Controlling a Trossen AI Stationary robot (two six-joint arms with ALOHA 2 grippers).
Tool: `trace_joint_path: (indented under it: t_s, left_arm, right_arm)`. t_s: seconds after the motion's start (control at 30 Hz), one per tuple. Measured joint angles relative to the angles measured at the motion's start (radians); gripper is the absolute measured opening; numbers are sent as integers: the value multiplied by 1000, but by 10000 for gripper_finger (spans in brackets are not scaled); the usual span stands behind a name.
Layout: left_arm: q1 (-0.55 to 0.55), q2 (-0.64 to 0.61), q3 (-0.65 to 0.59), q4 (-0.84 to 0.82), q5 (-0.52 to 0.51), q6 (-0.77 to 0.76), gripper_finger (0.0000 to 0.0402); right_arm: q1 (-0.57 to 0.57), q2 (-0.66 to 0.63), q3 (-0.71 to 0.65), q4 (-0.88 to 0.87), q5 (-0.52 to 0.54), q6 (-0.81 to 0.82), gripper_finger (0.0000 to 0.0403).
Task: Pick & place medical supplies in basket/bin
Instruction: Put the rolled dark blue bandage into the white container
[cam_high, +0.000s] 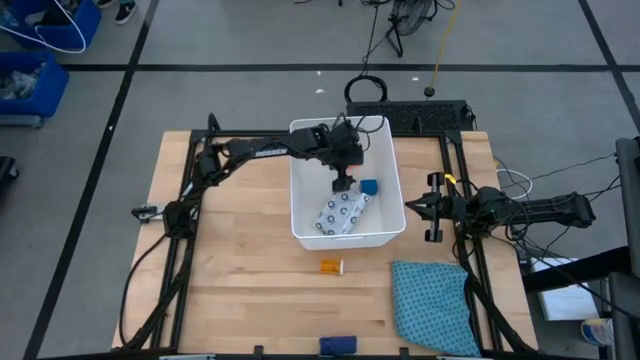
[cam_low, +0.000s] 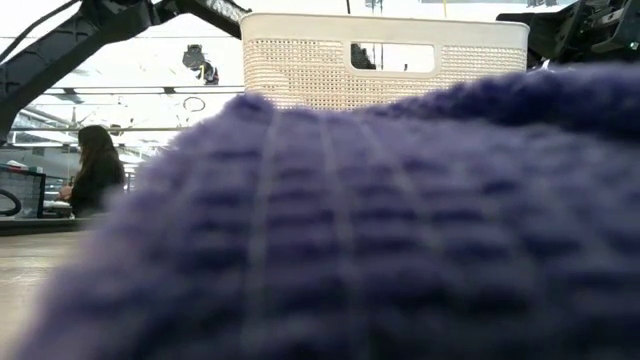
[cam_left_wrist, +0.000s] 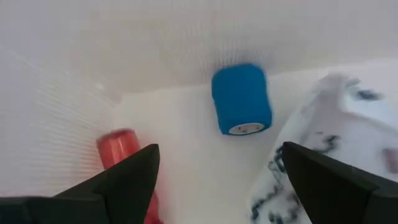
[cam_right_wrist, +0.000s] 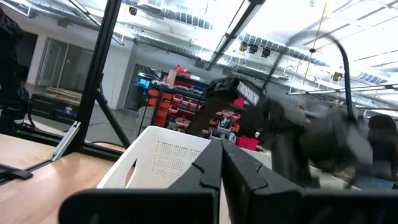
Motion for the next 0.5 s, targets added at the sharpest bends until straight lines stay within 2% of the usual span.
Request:
trace_joint_path:
  t_s: [0.17, 0.27, 0.37, 0.5]
  left_arm:
    - [-41, -122, 91, -100, -59, 59, 323]
    - [-70, -232, 109, -160, -74, 112, 298]
    - [-94, -369, 93, -208, -98, 166, 250]
    - [-101, -541, 39, -258, -114, 137, 157]
  right_arm:
    - [0, 0, 0, -1, 0, 0, 0]
    - [0, 0, 0, -2, 0, 0, 0]
    - [0, 0, 0, -5, 0, 7, 0]
    - [0, 0, 0, -18, 0, 20, 0]
